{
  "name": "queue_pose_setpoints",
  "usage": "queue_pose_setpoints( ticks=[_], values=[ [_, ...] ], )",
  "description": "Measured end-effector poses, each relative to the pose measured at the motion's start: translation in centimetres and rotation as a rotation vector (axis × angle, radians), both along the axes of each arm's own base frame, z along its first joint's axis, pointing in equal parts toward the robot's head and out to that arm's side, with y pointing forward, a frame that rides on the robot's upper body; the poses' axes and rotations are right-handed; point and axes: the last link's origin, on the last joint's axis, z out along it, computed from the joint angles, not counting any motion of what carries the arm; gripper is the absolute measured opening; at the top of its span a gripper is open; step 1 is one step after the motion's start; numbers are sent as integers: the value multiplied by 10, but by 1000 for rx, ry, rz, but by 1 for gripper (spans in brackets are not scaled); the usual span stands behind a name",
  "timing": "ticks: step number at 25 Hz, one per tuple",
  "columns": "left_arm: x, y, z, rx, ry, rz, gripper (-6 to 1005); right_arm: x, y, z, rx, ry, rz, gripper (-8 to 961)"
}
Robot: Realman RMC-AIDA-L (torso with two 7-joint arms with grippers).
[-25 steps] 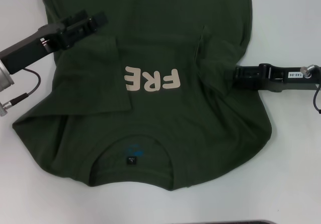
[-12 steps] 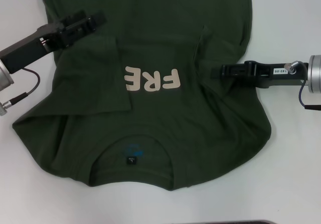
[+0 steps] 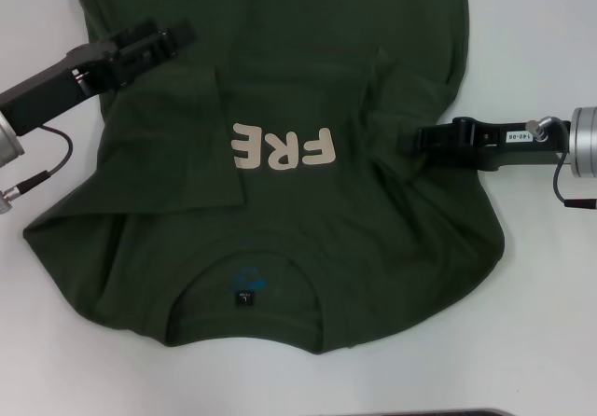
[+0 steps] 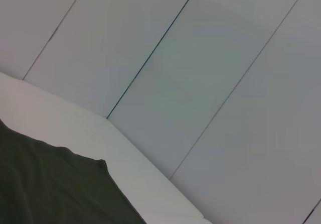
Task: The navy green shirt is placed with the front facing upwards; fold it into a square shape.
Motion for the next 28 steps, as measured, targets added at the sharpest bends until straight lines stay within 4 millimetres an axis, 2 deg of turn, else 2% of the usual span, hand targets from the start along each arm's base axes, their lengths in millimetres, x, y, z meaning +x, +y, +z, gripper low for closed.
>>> queue_pose_setpoints(
  ticks=[7, 17, 28],
  values=[
    [0, 0, 0, 1, 0, 0, 873, -2, 1, -2, -11, -6, -7, 266],
    [-1, 2, 0, 4, 4, 8, 874, -12, 2, -6, -29, 7, 48, 30],
    [1, 3, 0, 5, 4, 5, 873, -49, 13, -34, -96, 35, 133, 4]
  ],
)
